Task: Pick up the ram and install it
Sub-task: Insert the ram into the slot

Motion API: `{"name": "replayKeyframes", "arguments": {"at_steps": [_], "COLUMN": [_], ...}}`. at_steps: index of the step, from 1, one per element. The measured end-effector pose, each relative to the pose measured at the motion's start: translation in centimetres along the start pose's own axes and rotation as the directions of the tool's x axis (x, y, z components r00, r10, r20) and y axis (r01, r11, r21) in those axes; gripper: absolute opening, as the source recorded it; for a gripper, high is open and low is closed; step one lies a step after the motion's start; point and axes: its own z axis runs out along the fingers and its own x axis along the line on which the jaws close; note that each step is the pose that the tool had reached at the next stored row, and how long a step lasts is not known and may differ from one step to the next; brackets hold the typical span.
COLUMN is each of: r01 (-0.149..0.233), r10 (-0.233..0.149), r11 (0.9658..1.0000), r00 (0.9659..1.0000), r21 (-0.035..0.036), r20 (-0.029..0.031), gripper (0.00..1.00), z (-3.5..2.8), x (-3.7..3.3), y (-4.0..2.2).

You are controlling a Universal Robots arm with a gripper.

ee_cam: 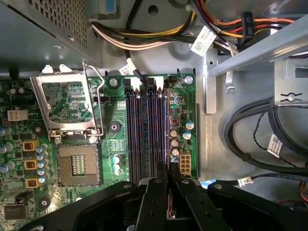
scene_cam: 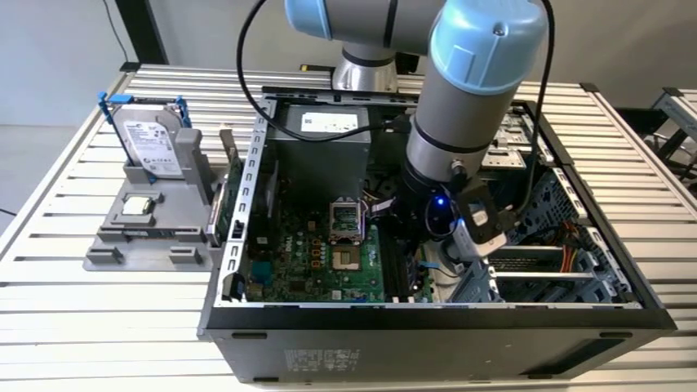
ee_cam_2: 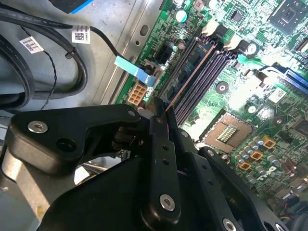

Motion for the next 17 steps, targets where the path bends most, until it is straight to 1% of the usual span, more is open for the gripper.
{"name": "replayKeyframes", "arguments": {"at_steps": [3,9,14,17], "r01": [0.000,0.000,0.001,0.003], "r10": [0.000,0.000,-0.001,-0.003], "r11": [1.0000,1.0000,1.0000,1.0000], "r00": [1.0000,1.0000,1.0000,1.0000], "r21": [0.0006,0.0004,0.0007,0.0006], "r20": [-0.0001,-0.0007,-0.0041,-0.0045], "gripper": [0.00,0.00,0.00,0.00], "z": [0.12,0.13,-0.28,-0.47], "x": [0.01,0.01,0.00,-0.01], "y": [-0.02,-0.01,-0.01,-0.02]}}
